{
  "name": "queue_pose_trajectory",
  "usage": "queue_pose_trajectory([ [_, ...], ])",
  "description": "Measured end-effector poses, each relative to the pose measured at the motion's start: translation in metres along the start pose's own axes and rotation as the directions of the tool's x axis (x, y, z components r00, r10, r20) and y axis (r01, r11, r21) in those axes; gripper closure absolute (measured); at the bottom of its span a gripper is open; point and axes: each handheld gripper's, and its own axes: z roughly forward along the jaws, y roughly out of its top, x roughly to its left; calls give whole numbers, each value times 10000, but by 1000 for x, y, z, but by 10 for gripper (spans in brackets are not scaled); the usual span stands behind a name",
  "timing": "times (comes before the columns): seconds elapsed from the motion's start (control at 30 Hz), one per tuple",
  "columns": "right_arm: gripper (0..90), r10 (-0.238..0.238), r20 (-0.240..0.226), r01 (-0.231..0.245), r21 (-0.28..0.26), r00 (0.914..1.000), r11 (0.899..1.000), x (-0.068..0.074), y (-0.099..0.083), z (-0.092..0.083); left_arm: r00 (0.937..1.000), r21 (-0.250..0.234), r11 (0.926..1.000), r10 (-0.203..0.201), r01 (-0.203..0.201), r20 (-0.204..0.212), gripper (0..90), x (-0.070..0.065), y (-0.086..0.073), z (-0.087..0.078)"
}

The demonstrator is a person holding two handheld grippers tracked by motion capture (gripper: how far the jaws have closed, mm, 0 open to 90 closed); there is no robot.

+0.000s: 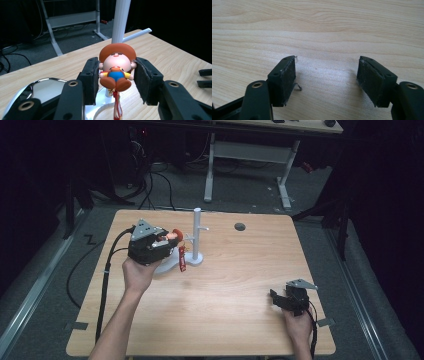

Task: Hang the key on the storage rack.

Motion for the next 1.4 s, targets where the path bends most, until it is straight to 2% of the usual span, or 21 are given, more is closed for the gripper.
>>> queue_pose_trajectory([
  [0.23, 319, -5, -1, 5, 0, 10000, 10000, 0, 0, 0, 10000, 19, 10000, 37, -37, -76, 555, 1, 5, 7],
  [0.63, 318, -12, -14, 12, 0, 10000, 10000, 0, 0, 0, 9995, 16, 9996, -281, 281, -164, 555, 8, 5, 21],
  [0.77, 318, -13, -15, 13, 1, 10000, 10000, 0, 0, 0, 9997, 39, 9998, -185, 185, -150, 555, 4, 7, 26],
  [1.07, 318, -13, -22, 13, 0, 10000, 10000, 0, 0, 0, 9998, -35, 9999, 165, -165, -90, 555, -6, 12, 22],
  [1.4, 318, -22, -20, 22, -1, 10000, 10000, 0, 0, 0, 9998, -8, 9999, 167, -167, -66, 555, -7, 13, 24],
])
